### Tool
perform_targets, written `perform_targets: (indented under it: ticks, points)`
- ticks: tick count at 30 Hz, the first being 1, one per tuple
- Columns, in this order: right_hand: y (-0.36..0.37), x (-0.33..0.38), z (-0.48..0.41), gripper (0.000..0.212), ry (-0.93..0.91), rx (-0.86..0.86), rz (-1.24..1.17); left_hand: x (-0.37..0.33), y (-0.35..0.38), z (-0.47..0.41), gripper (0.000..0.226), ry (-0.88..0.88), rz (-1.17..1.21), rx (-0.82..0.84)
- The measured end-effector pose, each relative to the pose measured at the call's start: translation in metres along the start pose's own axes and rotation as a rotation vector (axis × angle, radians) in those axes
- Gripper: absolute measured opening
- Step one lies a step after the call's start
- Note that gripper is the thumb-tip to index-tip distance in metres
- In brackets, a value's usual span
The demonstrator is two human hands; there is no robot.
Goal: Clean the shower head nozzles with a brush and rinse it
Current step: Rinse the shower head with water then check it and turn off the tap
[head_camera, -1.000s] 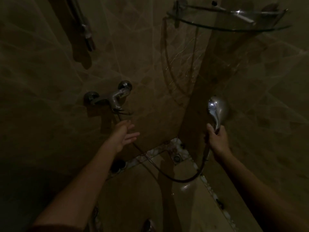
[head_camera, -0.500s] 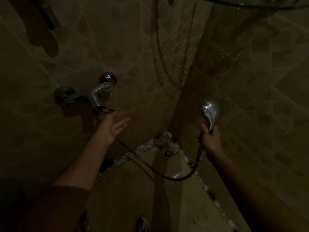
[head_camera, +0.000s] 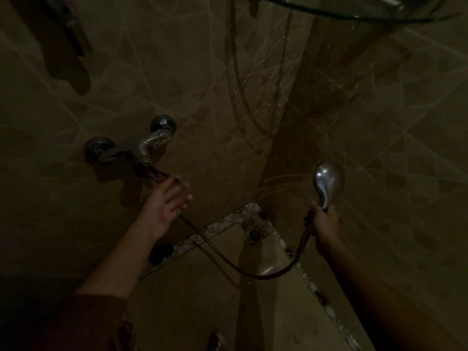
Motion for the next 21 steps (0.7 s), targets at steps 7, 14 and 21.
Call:
perform_targets:
  ticks: [7, 14, 21]
  points:
    - [-0.015, 0.003, -0.002, 0.015, -0.002, -0.002, -0.016, -0.012, -0.001, 0.000, 0.017, 0.014, 0.004, -0.024]
    - [-0.022, 0.006, 0.000, 0.011, -0.009, -0.026, -0.042, -0.014, -0.002, 0.006, 0.015, -0.012, 0.001, -0.008]
    - [-0.021, 0.002, -0.001, 0.013, 0.017, -0.037, -0.026, -0.017, 0.000, 0.011, 0.016, -0.029, -0.017, -0.019]
Point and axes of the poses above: each hand's wrist, its own z-axis away from the middle knuckle, its own y-axis out of the palm, x = y × z, the point moved 3 cm from there along -z, towards the middle knuckle, and after that the axes turned 8 degrees about -x, right-handed, at the moved point
